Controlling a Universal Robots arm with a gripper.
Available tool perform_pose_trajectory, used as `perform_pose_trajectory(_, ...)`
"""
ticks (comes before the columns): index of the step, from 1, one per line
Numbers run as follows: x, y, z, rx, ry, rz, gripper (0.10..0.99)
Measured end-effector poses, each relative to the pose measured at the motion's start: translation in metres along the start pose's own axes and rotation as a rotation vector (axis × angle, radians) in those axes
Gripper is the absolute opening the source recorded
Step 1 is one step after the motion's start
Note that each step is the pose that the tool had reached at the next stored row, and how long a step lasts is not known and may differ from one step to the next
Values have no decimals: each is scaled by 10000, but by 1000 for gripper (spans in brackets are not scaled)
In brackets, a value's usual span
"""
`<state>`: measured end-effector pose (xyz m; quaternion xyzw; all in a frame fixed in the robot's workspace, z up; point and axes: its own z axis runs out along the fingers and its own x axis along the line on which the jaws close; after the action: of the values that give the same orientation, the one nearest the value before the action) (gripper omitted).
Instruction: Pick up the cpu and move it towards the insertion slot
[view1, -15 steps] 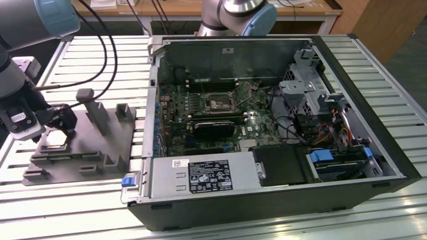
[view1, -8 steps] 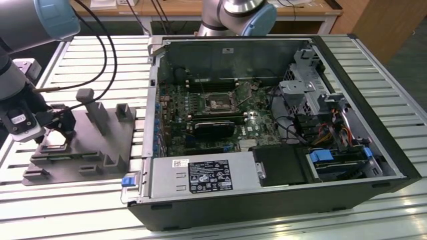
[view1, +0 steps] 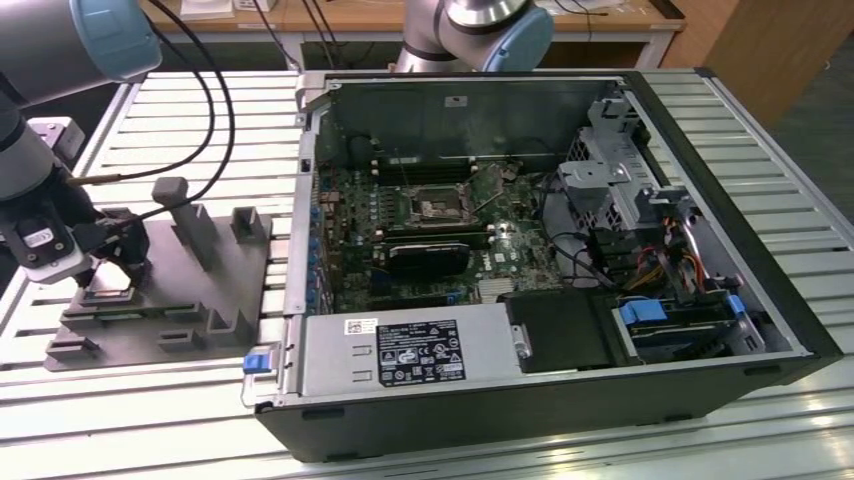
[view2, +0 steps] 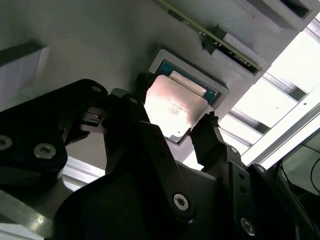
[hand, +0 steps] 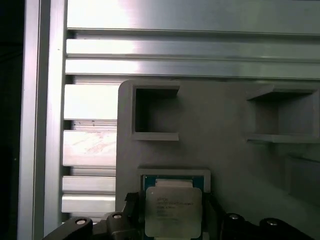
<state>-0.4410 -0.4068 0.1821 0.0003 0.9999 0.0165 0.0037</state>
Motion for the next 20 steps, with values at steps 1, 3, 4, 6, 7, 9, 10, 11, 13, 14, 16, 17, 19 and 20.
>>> perform_pose_trajectory(1,-1,1,1,1,-1,4,616)
perform_pose_trajectory(3,0,1,2,2,1,9,616)
perform_pose_trajectory(4,0,1,3,2,1,10,545)
perform_pose_trajectory(6,-1,2,4,0,0,12,545)
perform_pose_trajectory(7,-2,2,5,0,-1,12,545)
perform_pose_trajectory(9,-2,1,5,0,-1,11,545)
perform_pose_trajectory(10,-3,1,2,-1,-2,11,545)
perform_pose_trajectory(11,-4,2,-3,-2,-3,11,545)
perform_pose_trajectory(13,-4,3,-35,-1,-2,11,545)
perform_pose_trajectory(14,-5,3,-56,0,-2,11,545)
perform_pose_trajectory(16,-5,4,-89,0,-2,11,545)
perform_pose_trajectory(17,-5,5,-102,0,-1,11,545)
perform_pose_trajectory(19,-6,5,-128,0,-1,11,545)
perform_pose_trajectory(20,-6,6,-137,-3,-1,11,545)
